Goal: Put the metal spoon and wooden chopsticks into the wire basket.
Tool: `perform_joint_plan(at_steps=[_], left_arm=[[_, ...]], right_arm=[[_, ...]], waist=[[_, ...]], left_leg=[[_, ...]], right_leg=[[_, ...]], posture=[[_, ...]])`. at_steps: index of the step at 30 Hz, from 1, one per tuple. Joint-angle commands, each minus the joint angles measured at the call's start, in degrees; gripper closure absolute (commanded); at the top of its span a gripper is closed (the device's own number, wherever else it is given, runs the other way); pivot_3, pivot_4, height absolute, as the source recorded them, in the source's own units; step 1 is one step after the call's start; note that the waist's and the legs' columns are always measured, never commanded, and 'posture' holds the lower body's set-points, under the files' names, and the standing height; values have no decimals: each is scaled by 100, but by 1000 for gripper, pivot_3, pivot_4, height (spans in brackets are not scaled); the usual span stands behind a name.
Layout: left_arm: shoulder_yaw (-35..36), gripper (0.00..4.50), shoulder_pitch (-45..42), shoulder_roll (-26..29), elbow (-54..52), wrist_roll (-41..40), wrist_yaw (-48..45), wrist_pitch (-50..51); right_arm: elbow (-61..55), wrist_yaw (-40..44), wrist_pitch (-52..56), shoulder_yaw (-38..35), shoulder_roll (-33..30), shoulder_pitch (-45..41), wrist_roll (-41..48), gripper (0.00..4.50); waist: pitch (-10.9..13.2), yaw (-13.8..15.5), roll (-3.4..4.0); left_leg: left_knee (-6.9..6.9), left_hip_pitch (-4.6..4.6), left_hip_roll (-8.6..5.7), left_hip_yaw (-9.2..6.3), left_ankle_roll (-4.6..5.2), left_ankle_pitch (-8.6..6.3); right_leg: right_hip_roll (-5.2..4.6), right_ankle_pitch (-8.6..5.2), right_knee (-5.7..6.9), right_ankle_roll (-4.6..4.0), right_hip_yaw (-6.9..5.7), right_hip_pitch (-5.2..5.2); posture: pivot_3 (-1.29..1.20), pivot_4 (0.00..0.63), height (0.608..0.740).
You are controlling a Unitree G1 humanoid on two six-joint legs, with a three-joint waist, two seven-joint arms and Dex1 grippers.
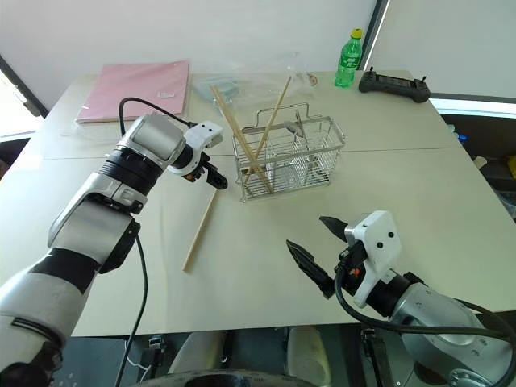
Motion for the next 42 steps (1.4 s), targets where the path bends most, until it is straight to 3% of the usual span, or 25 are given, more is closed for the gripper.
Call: perform_joint_plan(at_steps=[1,11,14,22,23,33,42], left_arm=[[56,36,67,-136,202,-24,279,-191],[-50,36,76,-439,896,20,345,-587],[15,860,12,-499,1060,-2,326,-568],[194,4229,-112,-563,1290,-10,409,-537],[232,4417,-123,-574,1310,-17,433,-523],[698,4417,-157,-518,1413,-113,771,-407],[2195,4417,-674,-170,2168,-542,2197,-1545]], right_arm=[[-171,-65,-175,-84,-17,4,-10,325],[-171,-156,-177,-53,-20,-124,-14,325],[-171,-164,-197,-59,-25,-114,-9,325],[-171,-143,-217,-107,-60,-75,17,325],[-171,-138,-207,-119,-59,-80,19,325],[-167,155,10,-269,-160,-99,66,325],[-6,661,220,-768,-409,-48,368,325]], waist=[[0,4,0],[-32,15,42],[-37,14,50],[-36,15,49],[-36,15,49],[-36,14,49],[-24,2,28]], left_leg=[[0,0,0,0,0,0],[7,13,-1,1,0,0],[7,14,-1,1,0,0],[4,6,-8,1,0,0],[5,6,-8,1,0,0],[4,8,-7,1,0,0],[4,6,-6,-1,-1,0]], right_leg=[[0,0,0,0,0,0],[-1,-15,-2,-17,0,21],[-1,-15,-3,-16,0,23],[-6,-5,-9,8,0,18],[-6,-6,-9,8,0,18],[-6,-7,-9,6,0,19],[-6,-5,-5,11,-1,12]], posture=[[0,150,722],[0,150,722],[0,150,722],[0,150,722],[0,150,722],[0,150,722],[0,150,722]])
